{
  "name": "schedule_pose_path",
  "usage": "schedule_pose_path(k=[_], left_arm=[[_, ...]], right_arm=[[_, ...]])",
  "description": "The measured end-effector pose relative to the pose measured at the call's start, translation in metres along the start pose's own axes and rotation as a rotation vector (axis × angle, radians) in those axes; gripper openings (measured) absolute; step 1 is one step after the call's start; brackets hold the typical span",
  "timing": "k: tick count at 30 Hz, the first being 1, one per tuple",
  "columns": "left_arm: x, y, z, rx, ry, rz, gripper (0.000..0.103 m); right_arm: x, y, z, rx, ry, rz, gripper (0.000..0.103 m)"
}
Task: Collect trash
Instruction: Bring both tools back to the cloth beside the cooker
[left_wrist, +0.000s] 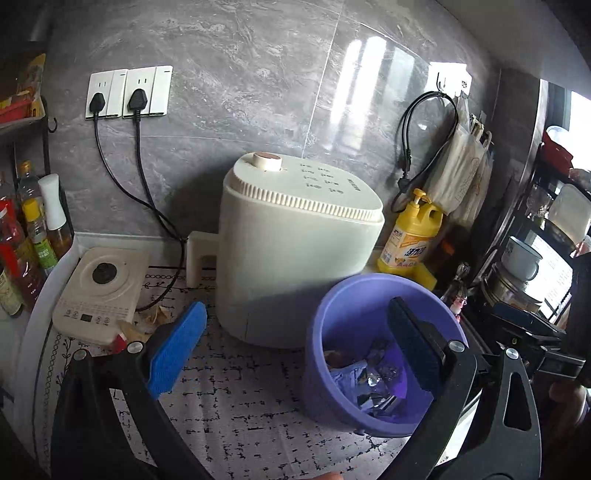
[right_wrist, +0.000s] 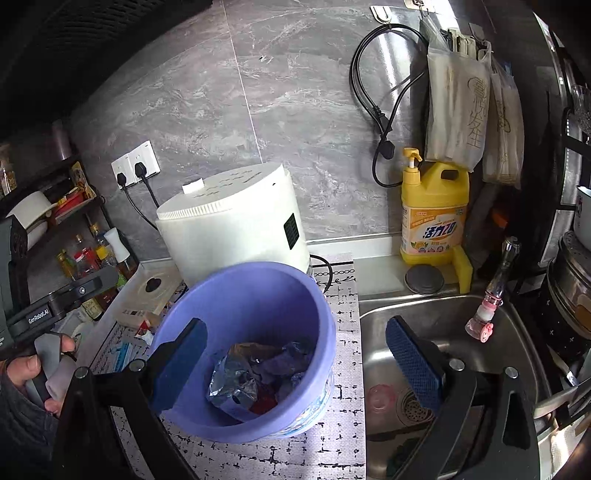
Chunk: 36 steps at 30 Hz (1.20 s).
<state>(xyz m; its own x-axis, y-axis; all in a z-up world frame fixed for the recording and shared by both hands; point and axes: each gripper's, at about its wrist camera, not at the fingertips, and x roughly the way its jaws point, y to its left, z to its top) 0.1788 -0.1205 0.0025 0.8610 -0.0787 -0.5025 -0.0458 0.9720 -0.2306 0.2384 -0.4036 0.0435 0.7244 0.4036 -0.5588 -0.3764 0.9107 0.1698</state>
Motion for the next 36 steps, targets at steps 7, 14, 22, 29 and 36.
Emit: schedule_pose_path(k=[7,14,22,29,36], left_arm=[[-0.019,0.051,-0.007,-0.041,0.006,0.076,0.097],[-0.042,0.097,-0.019,-0.066,0.008,0.157,0.097],[-0.059,0.149,-0.032,-0.130,0.020,0.198,0.097],[-0.063,0.187,-0.043,-0.188,0.047,0.196,0.082],[-0.048,0.214,-0.048,-0.150,0.106,0.168,0.065]], right_arm=[[0.022,0.046,0.007,-0.036,0.021,0.062,0.095],[0.039,0.097,0.007,-0.085,0.039,0.135,0.095],[0.056,0.146,0.007,-0.139,0.057,0.198,0.095],[0.073,0.192,0.001,-0.199,0.088,0.235,0.090],[0.095,0.227,-0.005,-0.235,0.114,0.241,0.087]])
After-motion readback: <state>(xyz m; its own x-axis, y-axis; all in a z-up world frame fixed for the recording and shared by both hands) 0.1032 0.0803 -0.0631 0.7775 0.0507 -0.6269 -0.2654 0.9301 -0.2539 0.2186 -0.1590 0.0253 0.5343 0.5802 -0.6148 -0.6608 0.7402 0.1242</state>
